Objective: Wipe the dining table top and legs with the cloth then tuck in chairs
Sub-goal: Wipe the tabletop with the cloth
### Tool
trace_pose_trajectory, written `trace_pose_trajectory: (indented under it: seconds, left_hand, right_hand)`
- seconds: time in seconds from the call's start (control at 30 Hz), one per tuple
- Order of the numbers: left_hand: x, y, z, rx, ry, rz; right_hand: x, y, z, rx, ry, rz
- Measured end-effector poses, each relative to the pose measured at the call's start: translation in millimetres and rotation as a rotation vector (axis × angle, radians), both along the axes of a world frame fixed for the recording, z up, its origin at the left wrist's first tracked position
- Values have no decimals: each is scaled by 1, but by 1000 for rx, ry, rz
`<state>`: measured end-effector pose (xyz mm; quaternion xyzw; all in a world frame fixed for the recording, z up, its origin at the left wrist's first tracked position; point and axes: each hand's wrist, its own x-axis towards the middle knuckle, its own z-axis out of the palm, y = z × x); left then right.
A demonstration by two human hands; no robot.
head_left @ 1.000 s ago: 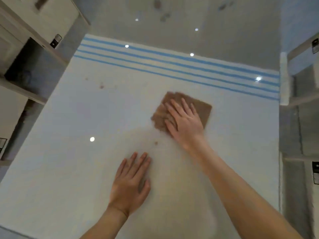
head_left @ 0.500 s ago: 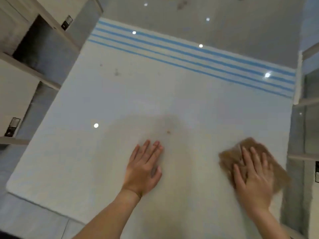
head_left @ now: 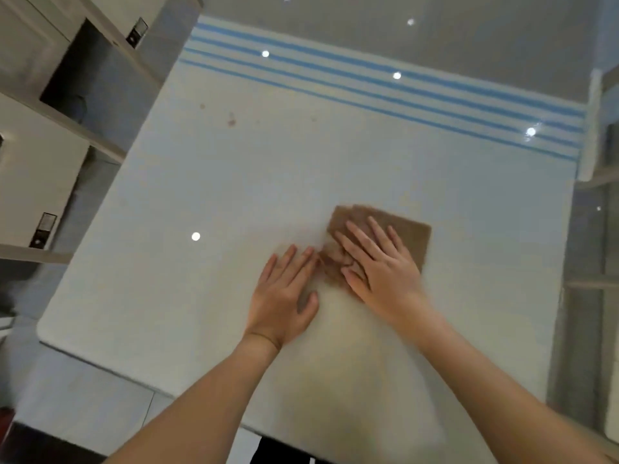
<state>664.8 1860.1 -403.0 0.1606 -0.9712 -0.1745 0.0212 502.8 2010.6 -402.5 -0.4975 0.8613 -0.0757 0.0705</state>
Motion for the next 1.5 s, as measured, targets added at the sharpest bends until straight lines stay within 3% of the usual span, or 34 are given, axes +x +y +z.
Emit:
trace_pose_trajectory:
  seconds: [0.07, 0.17, 0.3, 0.4, 0.5, 0.67, 0.77, 0.87, 0.93, 1.0, 1.13, 1.3, 1.5]
  left_hand:
    - [0, 0, -1, -3, -2, 6]
    - [0, -1, -3, -3, 23, 11]
    - [1, 1, -5, -9, 48, 22]
    - [2, 2, -6, -18, 29, 16]
    - [1, 1, -6, -16, 6, 1]
    - [1, 0, -5, -1, -9, 0]
    - [1, 0, -5, 8, -6, -4]
    - [1, 1, -5, 2, 13, 8]
    - [1, 2, -6, 2, 32, 16]
    - [2, 2, -5, 0, 29, 19]
    - [1, 0, 0, 27, -14, 4]
    - [7, -23, 12, 40, 32, -36]
    - [34, -135, 20, -65, -63, 239]
  right_hand:
    - [-5, 58, 3, 52, 0, 8]
    - [-50, 101, 6, 53, -9, -322]
    - [-105, 46, 2, 17, 11, -653]
    - [-98, -20, 0, 46, -8, -577]
    - [-27, -23, 1, -4, -11, -392]
    - [154, 108, 10, 42, -79, 57]
    - [144, 175, 11, 104, -61, 248]
    - [79, 175, 5, 59, -72, -49]
    - [37, 146, 4, 12, -53, -327]
    - [6, 105, 2, 6, -25, -465]
    - [-11, 23, -2, 8, -34, -447]
    - [-1, 3, -2, 2, -12, -437]
    - [-2, 2, -5, 32, 9, -442]
